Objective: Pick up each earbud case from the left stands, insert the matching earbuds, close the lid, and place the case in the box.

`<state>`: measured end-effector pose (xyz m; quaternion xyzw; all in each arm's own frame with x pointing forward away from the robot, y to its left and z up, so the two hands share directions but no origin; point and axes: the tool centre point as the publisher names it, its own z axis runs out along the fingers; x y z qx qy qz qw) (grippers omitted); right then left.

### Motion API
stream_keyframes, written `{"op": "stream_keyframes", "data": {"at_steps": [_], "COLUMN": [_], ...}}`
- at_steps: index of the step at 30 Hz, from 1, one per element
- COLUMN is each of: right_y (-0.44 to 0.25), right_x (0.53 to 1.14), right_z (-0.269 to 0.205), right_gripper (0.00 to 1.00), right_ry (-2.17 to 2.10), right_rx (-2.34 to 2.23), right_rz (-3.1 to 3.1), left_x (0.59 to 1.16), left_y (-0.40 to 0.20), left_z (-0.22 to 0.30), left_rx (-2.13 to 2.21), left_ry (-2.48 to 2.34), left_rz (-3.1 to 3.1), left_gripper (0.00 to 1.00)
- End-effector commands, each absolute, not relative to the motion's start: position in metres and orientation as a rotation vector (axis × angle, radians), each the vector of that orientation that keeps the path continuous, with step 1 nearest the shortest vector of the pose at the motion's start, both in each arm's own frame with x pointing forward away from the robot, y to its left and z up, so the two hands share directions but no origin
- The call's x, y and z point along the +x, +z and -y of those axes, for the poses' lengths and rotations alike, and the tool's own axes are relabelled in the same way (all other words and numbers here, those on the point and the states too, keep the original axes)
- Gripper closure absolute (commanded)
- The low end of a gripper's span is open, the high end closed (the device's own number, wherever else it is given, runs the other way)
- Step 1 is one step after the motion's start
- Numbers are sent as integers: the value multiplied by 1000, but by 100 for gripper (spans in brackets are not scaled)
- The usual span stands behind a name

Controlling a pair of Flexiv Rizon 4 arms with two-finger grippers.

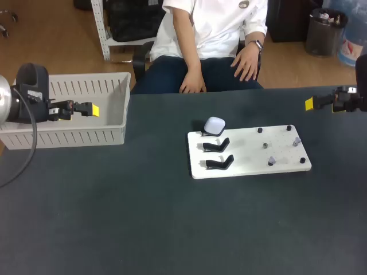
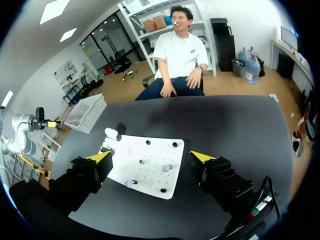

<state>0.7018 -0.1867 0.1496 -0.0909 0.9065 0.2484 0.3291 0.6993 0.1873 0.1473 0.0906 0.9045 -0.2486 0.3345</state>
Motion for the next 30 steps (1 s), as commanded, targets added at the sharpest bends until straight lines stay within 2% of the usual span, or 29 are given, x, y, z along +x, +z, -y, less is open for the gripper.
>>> {"op": "stream_keyframes", "data": {"at_steps": [1, 21, 24, 30], "right_y": [150, 150, 150, 150], "right_x": [702, 702, 702, 702], "right_z": [186, 186, 186, 186], "right_gripper": [0, 0, 0, 0], "right_ry": [647, 647, 647, 647], "right_rx": [-237, -237, -237, -237], "right_rz": [-2373, -2373, -2373, -2373], "left_x": [700, 700, 703, 707], "left_y": [150, 150, 153, 155], "left_z": [-185, -185, -178, -166], "left_rx": [232, 232, 544, 859], "left_ry": [-636, -636, -723, -832], "left_rz": [-2374, -2374, -2144, -1772], "left_gripper": [0, 0, 0, 0]}}
